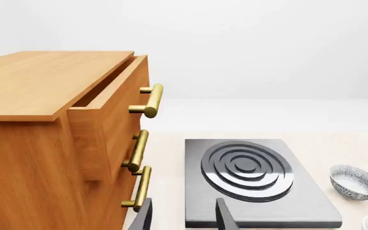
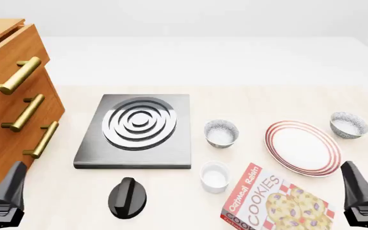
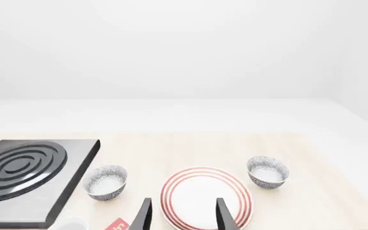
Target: Pick the akita bowl next to the plate and place it on the plate.
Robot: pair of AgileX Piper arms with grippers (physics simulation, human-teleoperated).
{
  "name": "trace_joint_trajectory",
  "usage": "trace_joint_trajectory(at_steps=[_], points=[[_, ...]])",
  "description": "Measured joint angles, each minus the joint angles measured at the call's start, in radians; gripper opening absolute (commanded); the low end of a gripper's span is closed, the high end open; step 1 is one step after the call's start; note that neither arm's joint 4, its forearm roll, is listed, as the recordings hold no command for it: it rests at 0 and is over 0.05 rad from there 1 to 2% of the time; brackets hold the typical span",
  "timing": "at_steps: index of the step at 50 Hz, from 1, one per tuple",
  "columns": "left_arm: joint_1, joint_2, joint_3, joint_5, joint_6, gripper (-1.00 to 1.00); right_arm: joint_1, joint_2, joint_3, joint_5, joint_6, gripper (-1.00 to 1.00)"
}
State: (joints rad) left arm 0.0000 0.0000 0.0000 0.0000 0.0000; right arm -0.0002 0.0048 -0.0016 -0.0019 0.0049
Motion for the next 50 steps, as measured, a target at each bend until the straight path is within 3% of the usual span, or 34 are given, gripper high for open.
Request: trace_joint_trajectory(at_steps=[28,50], points=[[0.0,0.0,0.0,0.0,0.0,1.0,-0.036,0.109,-0.053,-0.057,0.004,1.0],[0.0,0.0,0.0,0.0,0.0,1.0,-0.111,0.413,-0.136,-0.227,-0.025,1.0]])
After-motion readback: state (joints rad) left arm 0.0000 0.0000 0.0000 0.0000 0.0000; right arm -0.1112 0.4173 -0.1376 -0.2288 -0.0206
